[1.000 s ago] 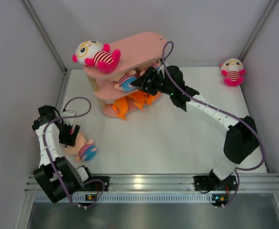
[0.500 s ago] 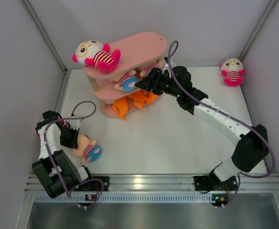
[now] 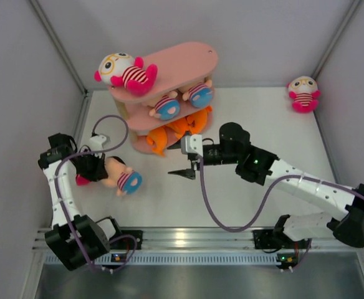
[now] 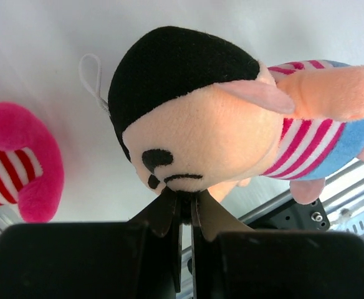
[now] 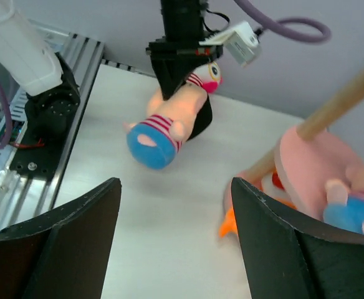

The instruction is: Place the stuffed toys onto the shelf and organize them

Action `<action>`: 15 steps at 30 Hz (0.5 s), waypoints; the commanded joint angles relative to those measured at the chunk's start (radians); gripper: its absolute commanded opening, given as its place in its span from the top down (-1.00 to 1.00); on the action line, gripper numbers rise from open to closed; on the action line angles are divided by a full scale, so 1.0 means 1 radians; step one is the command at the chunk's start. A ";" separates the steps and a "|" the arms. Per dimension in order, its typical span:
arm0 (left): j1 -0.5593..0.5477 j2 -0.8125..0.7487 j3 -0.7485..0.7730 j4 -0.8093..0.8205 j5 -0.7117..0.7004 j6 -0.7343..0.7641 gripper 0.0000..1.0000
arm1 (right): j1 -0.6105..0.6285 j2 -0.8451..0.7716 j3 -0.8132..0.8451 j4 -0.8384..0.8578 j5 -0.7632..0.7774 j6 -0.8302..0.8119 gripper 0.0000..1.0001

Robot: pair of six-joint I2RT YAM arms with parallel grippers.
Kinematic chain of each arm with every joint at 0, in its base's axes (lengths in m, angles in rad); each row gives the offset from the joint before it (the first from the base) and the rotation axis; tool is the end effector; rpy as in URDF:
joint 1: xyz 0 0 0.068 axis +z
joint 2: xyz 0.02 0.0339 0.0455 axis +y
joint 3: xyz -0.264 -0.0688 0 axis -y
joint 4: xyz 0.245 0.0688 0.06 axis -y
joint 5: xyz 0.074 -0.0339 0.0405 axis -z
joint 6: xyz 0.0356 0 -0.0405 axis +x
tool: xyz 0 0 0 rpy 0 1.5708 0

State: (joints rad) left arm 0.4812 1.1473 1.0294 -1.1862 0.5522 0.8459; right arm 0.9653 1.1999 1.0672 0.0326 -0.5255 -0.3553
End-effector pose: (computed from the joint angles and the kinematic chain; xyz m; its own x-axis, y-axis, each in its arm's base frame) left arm 0.1765 0.0711 0.2843 -0.7702 0.3168 -0.5535 0.4601 0.8771 -0.1382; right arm 0.1443 0.2399 0.3761 0.2929 -0.1056 -0.9503 -0.9530 0.0483 -0.2991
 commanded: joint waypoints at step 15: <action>-0.254 -0.098 0.023 -0.107 0.051 -0.077 1.00 | 0.243 0.405 0.423 -0.637 -0.045 -0.814 -0.48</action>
State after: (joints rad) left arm 0.2337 1.0420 1.0302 -1.2743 0.5652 0.7822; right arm 1.1503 1.6112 1.4860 -0.5259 -0.6121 -1.0576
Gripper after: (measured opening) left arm 0.080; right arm 0.737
